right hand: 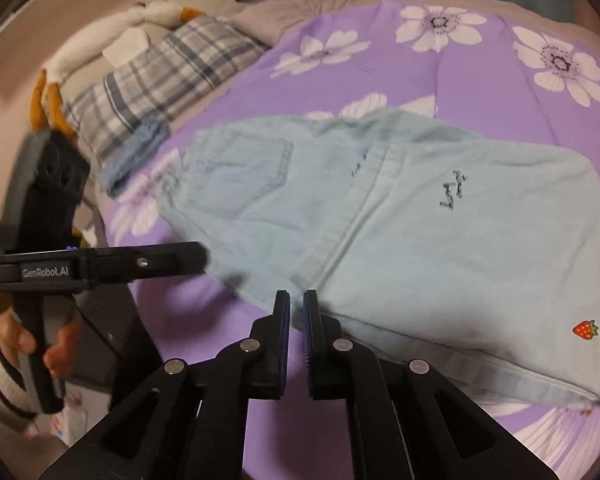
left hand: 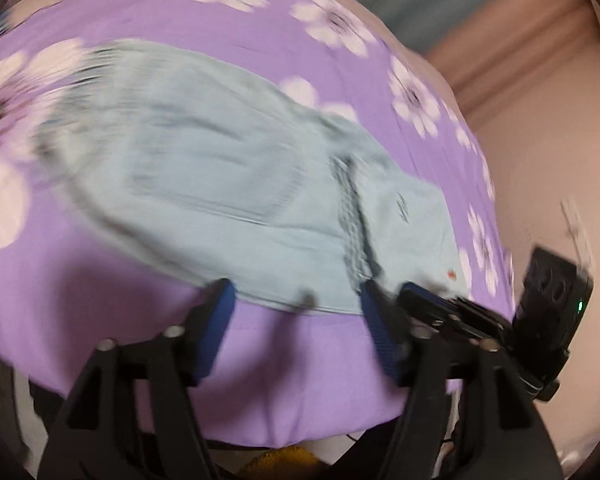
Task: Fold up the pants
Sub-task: 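Lift the hem with the left tool and fold it toward the waistband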
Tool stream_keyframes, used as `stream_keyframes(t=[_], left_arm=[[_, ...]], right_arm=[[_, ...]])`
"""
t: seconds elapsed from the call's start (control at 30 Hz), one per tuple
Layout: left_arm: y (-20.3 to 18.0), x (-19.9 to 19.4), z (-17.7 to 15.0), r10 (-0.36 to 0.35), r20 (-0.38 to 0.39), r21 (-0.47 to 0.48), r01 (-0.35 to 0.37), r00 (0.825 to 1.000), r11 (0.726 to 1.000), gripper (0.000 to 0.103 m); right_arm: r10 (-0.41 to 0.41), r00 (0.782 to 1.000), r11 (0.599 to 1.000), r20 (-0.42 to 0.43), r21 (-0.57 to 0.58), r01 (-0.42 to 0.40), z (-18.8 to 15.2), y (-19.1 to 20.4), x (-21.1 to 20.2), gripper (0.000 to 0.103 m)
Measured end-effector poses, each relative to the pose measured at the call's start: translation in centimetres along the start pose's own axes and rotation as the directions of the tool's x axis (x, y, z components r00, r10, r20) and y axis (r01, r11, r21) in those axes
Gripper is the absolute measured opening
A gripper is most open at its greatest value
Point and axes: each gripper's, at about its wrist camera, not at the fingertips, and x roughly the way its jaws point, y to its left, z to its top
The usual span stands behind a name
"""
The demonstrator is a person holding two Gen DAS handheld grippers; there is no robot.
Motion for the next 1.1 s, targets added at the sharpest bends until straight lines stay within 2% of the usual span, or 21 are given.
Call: stream_keyframes(t=[0.13, 0.23, 0.3, 0.33, 0.47, 0.57, 0.6, 0.63, 0.73, 0.83, 0.87, 0.93, 1.0, 1.1], left_arm=[[3.8, -1.0, 0.5, -0.004, 0.037, -0.162, 0.010, 0.999, 0.987, 0.068], [6.3, -1.2, 1.0, 0.002, 0.088, -0.283, 0.023, 0.996, 0.959, 0.068], [7.8, -0.9, 1.5, -0.024, 0.135, -0.368, 0.072, 0.991, 0.927, 0.068], [8.3, -0.9, 1.9, -0.018, 0.163, -0.391, 0.081, 0.987, 0.917, 0.068], [8.6, -0.9, 3.7, 0.039, 0.240, -0.419, 0.068, 0.970, 0.905, 0.068], [9.2, -0.8, 5.2, 0.057, 0.255, -0.439, 0.063, 0.965, 0.896, 0.063], [9.0, -0.7, 5.6, 0.064, 0.246, -0.436, 0.051, 0.967, 0.898, 0.046], [8.7, -0.6, 6.2, 0.082, 0.226, -0.419, 0.021, 0.971, 0.908, 0.024], [7.1, -1.0, 6.9, 0.091, 0.231, -0.340, -0.007, 0.969, 0.941, 0.021], [5.5, -2.2, 7.1, 0.097, 0.258, -0.256, -0.029, 0.961, 0.966, 0.019], [4.5, -2.7, 7.2, 0.092, 0.268, -0.211, -0.035, 0.959, 0.977, 0.019], [1.8, -3.5, 7.5, 0.088, 0.297, -0.102, -0.060, 0.951, 0.993, 0.019], [-0.8, -3.5, 7.8, 0.070, 0.315, -0.018, -0.068, 0.947, 0.998, 0.019], [-6.0, -3.5, 8.0, 0.021, 0.320, 0.148, -0.072, 0.947, 0.986, 0.019]], right_arm=[[-0.025, 0.998, 1.000, 0.057, 0.009, 0.024, 0.6, 0.0, -0.4, 0.004], [-0.026, 0.998, 0.999, 0.058, 0.038, 0.024, 0.9, -0.4, 0.0, 0.004], [-0.031, 0.998, 0.998, 0.056, 0.049, 0.028, 0.9, -0.5, 0.2, 0.004], [-0.029, 0.998, 0.998, 0.056, 0.052, 0.026, 0.9, -0.5, 0.3, 0.004], [-0.039, 0.997, 0.998, 0.062, 0.045, 0.036, 1.3, -0.2, 0.2, 0.004], [-0.049, 0.997, 0.998, 0.060, 0.049, 0.046, 1.9, -0.5, 0.5, 0.004], [-0.052, 0.997, 0.997, 0.057, 0.053, 0.049, 2.1, -0.6, 0.7, 0.004], [-0.053, 0.997, 0.997, 0.051, 0.061, 0.049, 2.4, -0.8, 1.0, 0.004], [-0.062, 0.998, 0.996, 0.032, 0.070, 0.060, 3.0, -1.1, 2.2, 0.004], [-0.090, 0.995, 0.994, -0.037, 0.066, 0.092, 3.1, -1.0, 4.6, 0.004], [-0.101, 0.992, 0.993, -0.070, 0.060, 0.106, 3.0, -1.0, 5.6, 0.004], [-0.110, 0.992, 0.992, -0.063, 0.047, 0.113, 3.1, -0.9, 6.3, 0.004], [-0.092, 0.994, 0.993, -0.062, 0.067, 0.097, 3.3, -1.1, 6.3, 0.004], [-0.042, 0.998, 0.991, -0.048, 0.121, 0.048, 3.2, -2.0, 5.4, 0.004]])
